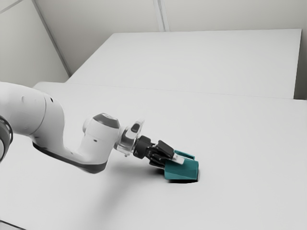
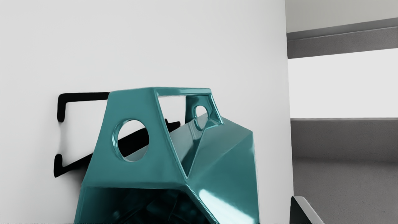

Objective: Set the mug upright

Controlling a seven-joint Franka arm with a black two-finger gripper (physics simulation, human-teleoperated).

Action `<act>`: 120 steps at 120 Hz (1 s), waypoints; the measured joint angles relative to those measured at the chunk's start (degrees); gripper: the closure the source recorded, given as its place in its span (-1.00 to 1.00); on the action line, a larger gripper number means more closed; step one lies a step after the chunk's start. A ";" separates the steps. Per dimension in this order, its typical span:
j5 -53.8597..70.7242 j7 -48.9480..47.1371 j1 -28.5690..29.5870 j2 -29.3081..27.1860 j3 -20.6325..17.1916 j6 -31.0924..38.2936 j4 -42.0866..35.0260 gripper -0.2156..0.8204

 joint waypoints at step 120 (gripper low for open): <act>37.57 -9.49 3.18 -19.72 -3.17 5.09 2.10 0.88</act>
